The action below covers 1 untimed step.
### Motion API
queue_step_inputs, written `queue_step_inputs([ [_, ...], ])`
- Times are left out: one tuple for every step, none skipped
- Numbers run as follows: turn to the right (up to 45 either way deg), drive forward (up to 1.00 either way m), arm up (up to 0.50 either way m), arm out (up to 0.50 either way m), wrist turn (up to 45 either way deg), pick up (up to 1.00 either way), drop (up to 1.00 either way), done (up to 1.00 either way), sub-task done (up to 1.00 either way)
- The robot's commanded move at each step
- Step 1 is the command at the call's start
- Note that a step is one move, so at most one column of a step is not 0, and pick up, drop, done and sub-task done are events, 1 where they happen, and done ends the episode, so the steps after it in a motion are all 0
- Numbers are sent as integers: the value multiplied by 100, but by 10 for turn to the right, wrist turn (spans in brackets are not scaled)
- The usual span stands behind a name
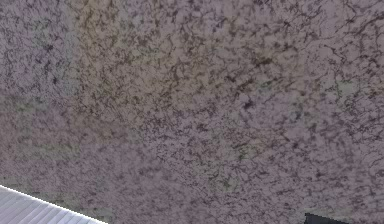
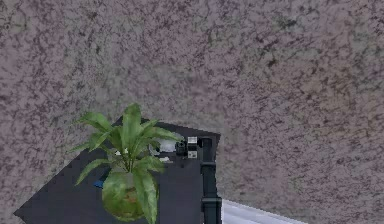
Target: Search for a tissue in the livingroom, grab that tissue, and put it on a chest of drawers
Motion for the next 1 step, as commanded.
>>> queue_step_inputs([
  [0,0,0,0,0,0,0,100,0],
])
